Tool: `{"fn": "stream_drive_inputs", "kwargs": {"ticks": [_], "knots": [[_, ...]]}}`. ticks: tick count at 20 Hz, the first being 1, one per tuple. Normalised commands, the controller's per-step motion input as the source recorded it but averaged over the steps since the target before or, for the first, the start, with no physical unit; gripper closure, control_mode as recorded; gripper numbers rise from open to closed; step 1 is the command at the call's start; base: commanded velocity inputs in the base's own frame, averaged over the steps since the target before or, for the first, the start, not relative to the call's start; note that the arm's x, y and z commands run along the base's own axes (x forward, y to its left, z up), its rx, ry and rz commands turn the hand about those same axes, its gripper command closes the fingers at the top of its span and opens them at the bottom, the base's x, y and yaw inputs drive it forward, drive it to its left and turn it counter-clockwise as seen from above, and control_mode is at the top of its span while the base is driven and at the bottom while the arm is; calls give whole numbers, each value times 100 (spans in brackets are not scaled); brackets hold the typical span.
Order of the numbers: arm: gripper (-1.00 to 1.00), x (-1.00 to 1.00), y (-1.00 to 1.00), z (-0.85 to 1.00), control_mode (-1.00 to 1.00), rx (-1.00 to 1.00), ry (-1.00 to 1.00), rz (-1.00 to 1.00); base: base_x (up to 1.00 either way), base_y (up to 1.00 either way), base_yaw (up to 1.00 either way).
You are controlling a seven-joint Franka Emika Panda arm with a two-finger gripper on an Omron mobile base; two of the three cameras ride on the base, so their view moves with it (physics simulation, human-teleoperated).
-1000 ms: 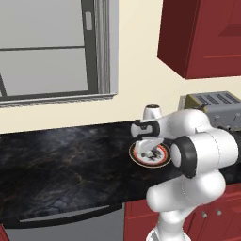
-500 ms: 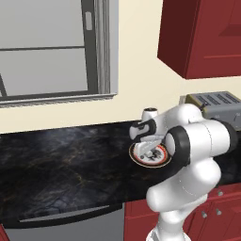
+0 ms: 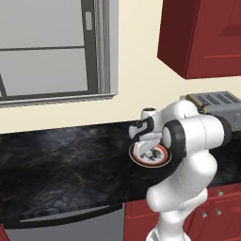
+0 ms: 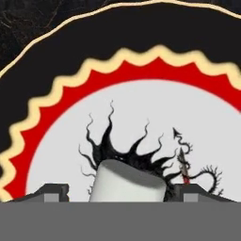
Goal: Pick up the marshmallow and place it in the cup of hot chocolate on the dining counter.
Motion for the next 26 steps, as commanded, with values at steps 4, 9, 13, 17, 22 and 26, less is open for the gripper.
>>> {"fn": "stream_drive_inputs", "kwargs": {"ticks": [4,9,13,17,22,26], "knots": [[100,0,-1,-1,-100,0,2,0,0,0,0],[100,-7,0,-6,-100,0,3,0,0,0,0],[100,-48,0,19,-100,0,-4,0,0,0,0],[100,-52,18,63,-100,4,-18,0,0,0,0],[100,-50,26,77,-100,14,-28,1,0,0,0],[100,-63,10,69,-100,29,-32,2,0,0,0]]}}
